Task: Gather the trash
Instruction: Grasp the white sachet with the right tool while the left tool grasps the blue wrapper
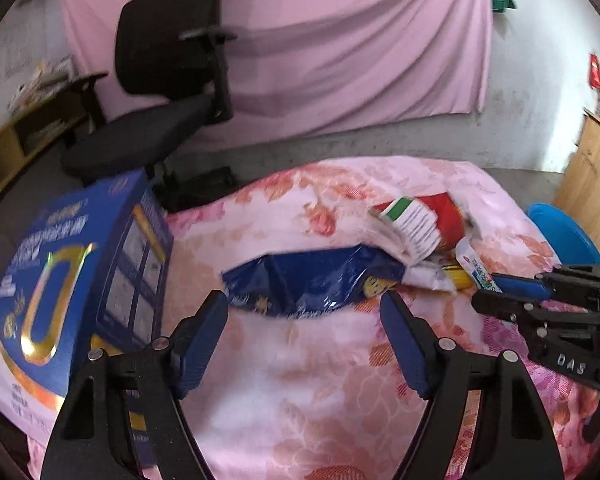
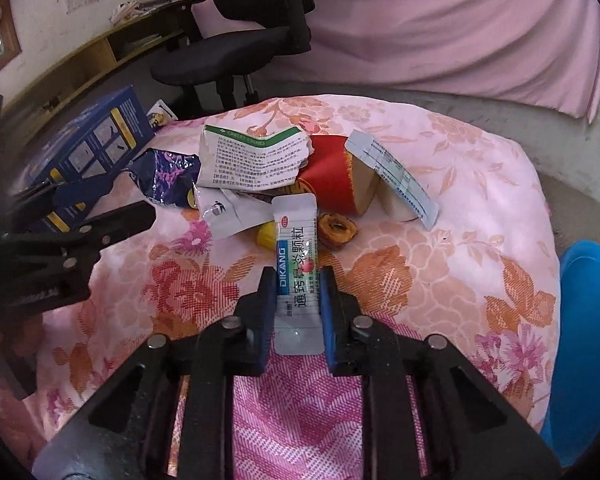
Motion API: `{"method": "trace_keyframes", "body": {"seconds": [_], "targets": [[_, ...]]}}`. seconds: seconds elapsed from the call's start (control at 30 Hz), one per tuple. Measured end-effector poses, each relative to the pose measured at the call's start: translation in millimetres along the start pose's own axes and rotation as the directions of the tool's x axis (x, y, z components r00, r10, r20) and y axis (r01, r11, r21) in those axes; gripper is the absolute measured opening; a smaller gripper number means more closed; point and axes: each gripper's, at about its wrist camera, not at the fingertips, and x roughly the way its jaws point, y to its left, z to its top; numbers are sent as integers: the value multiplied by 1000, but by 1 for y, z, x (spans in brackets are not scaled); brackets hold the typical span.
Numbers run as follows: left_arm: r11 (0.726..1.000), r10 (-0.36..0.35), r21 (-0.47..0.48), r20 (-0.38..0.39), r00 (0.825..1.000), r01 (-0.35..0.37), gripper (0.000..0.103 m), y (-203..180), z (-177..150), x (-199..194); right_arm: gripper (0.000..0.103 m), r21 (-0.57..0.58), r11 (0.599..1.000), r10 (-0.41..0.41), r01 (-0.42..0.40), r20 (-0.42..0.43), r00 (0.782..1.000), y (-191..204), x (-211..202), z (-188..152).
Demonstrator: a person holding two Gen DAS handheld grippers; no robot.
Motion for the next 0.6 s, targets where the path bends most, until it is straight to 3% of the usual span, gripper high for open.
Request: {"method": "trace_keyframes", "body": {"seconds": [0.23, 0.43, 0.53, 0.6], "targets": [[988, -22, 150, -22, 1000, 25, 73, -16, 11, 19, 50, 75, 997, -1, -3, 50, 999, -21, -12, 2], [956, -20, 292, -56, 998, 35, 74, -29, 11, 40, 50, 125, 992, -7, -3, 76, 997, -39, -19, 3], [946, -11, 319, -139, 990, 55, 73, -31, 11, 59, 50, 136, 991, 7, -17, 76, 997, -41, -18, 3], [951, -30, 299, -147, 989, 73, 73, -29, 12, 63, 50, 136, 990, 15, -25, 77, 997, -41, -20, 2]]}}
